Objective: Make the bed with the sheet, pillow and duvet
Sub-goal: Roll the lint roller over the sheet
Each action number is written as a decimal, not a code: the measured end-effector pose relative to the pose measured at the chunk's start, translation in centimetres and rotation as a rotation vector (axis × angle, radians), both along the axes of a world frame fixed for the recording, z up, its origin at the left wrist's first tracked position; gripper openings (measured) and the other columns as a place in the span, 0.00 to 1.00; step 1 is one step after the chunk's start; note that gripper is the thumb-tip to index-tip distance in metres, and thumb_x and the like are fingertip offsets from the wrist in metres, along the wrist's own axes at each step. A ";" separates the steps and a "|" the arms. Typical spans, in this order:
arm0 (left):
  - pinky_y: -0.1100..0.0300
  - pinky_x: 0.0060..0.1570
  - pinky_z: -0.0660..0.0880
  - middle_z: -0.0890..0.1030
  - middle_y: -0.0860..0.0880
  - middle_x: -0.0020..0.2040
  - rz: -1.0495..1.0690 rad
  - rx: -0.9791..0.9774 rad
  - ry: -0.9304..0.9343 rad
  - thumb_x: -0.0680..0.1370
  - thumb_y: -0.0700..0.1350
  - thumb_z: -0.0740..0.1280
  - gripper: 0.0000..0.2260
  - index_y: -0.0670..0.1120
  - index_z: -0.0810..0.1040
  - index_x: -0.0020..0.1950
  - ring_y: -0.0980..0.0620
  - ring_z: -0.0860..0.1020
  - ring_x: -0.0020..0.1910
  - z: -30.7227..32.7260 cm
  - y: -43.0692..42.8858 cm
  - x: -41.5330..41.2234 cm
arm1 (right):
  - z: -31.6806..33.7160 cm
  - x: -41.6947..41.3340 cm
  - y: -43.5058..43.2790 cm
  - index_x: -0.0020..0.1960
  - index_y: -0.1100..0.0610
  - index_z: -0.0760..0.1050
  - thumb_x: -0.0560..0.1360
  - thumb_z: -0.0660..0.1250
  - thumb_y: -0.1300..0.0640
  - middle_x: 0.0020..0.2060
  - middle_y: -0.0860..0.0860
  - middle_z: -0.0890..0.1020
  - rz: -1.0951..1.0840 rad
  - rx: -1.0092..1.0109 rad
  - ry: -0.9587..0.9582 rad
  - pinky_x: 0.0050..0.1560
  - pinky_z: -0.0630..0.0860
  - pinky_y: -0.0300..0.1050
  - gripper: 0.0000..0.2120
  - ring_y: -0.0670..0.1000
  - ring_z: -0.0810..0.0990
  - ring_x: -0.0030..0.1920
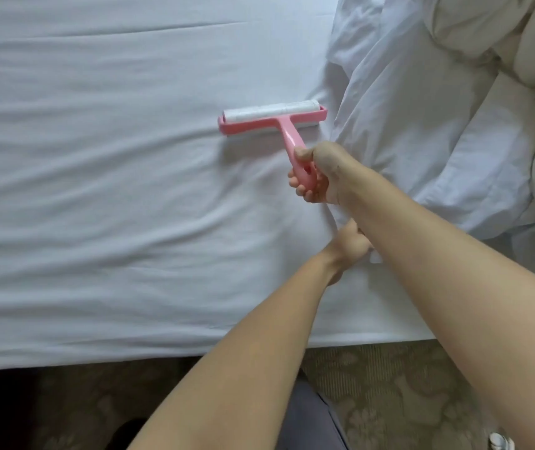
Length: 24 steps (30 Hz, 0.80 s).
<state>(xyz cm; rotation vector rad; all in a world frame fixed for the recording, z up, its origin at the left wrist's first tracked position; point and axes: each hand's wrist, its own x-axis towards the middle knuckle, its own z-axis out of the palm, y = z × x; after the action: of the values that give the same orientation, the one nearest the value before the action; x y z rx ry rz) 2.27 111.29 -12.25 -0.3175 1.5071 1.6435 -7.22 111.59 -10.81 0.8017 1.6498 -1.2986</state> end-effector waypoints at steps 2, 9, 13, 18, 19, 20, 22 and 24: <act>0.75 0.30 0.67 0.75 0.50 0.39 0.003 -0.108 -0.024 0.77 0.30 0.54 0.11 0.40 0.72 0.53 0.55 0.73 0.39 -0.9 -0.8 0.4 | -0.3 0.9 0.7 0.37 0.62 0.69 0.80 0.55 0.54 0.29 0.54 0.74 0.063 0.028 0.004 0.26 0.63 0.37 0.17 0.49 0.69 0.26; 0.64 0.42 0.70 0.77 0.48 0.55 0.209 -0.252 -0.178 0.79 0.35 0.56 0.21 0.47 0.67 0.71 0.52 0.75 0.53 -3.4 -6.2 1.7 | -0.3 2.7 1.7 0.36 0.62 0.69 0.81 0.56 0.54 0.28 0.54 0.73 0.052 0.003 0.039 0.27 0.64 0.38 0.18 0.49 0.68 0.26; 0.60 0.46 0.74 0.78 0.47 0.54 0.423 -0.213 -0.165 0.81 0.42 0.56 0.14 0.44 0.72 0.65 0.50 0.77 0.50 -2.7 -7.5 1.6 | -1.4 6.0 2.8 0.36 0.61 0.71 0.80 0.57 0.53 0.26 0.54 0.73 0.019 0.010 0.037 0.20 0.62 0.33 0.17 0.47 0.68 0.18; 0.59 0.49 0.76 0.80 0.48 0.42 0.495 -0.063 -0.171 0.80 0.44 0.60 0.10 0.45 0.78 0.44 0.53 0.79 0.40 -0.9 -5.9 1.8 | -2.2 10.6 4.6 0.35 0.60 0.72 0.80 0.58 0.53 0.19 0.52 0.73 -0.041 0.026 0.040 0.18 0.61 0.33 0.18 0.46 0.67 0.16; 0.60 0.48 0.77 0.80 0.47 0.40 0.481 -0.050 -0.175 0.80 0.42 0.60 0.09 0.45 0.78 0.43 0.53 0.79 0.39 -0.7 -5.6 2.1 | -2.1 11.0 4.9 0.35 0.60 0.72 0.80 0.58 0.53 0.21 0.52 0.73 -0.041 0.027 0.046 0.18 0.61 0.34 0.18 0.46 0.67 0.17; 0.62 0.46 0.77 0.80 0.47 0.38 0.474 -0.046 -0.178 0.80 0.40 0.61 0.09 0.44 0.77 0.41 0.54 0.79 0.37 -0.7 -5.3 2.3 | -1.9 11.2 5.1 0.35 0.60 0.73 0.80 0.59 0.53 0.22 0.53 0.73 -0.032 0.027 0.060 0.19 0.62 0.34 0.18 0.47 0.67 0.18; 0.65 0.41 0.77 0.79 0.48 0.36 0.482 -0.055 -0.173 0.79 0.37 0.61 0.09 0.44 0.75 0.40 0.56 0.78 0.33 -0.5 -5.2 2.6 | -1.5 11.5 5.1 0.35 0.60 0.73 0.80 0.58 0.53 0.23 0.53 0.72 -0.018 0.018 0.108 0.21 0.62 0.36 0.18 0.47 0.67 0.20; 0.68 0.37 0.76 0.78 0.48 0.35 0.477 -0.063 -0.142 0.79 0.36 0.61 0.10 0.44 0.75 0.38 0.57 0.77 0.31 -0.1 -5.6 2.5 | -1.1 11.6 4.6 0.37 0.60 0.74 0.80 0.59 0.52 0.23 0.53 0.72 -0.039 -0.015 0.159 0.24 0.63 0.37 0.17 0.48 0.67 0.21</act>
<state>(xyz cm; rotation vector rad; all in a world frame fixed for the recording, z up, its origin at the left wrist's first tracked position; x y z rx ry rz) 4.77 105.69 -12.36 -0.8646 1.4485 1.8898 4.41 116.22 -11.88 0.7406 1.7544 -1.4318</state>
